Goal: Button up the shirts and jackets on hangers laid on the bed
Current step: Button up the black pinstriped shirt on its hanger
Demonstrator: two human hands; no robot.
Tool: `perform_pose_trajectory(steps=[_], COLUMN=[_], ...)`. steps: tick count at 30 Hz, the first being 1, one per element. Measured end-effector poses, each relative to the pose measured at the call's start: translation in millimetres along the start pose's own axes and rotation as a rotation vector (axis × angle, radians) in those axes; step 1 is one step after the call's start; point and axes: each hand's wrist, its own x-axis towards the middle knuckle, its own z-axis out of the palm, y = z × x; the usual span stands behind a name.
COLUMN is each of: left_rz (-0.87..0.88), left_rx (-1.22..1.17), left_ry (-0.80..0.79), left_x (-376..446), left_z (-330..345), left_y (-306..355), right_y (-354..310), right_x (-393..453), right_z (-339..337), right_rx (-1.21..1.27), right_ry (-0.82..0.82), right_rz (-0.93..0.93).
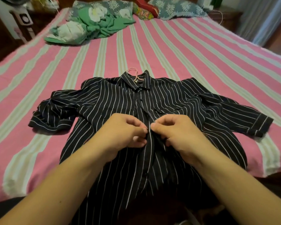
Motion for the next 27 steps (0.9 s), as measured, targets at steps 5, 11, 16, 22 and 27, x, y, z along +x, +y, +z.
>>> perform_pose_trajectory(steps=[5,11,16,22,27], left_rz=[0.008,-0.006,-0.005,-0.005,-0.022], left_rx=[-0.092,-0.147,-0.157,-0.162,-0.186], left_ry=[0.04,0.041,0.043,0.041,0.031], left_x=[3,1,-1,0,3], left_z=[6,5,4,6,4], left_y=[-15,-18,-18,-19,-21], right_y=[8,5,6,6,7], right_x=[5,1,-2,-6,-6], right_z=[12,11,12,14,13], right_rx=[-0.249,-0.254,-0.215,-0.049,-0.014], right_ry=[0.093,0.083,0.079,0.067,0.041], right_rz=[-0.06,-0.019,0.002,0.029,0.045])
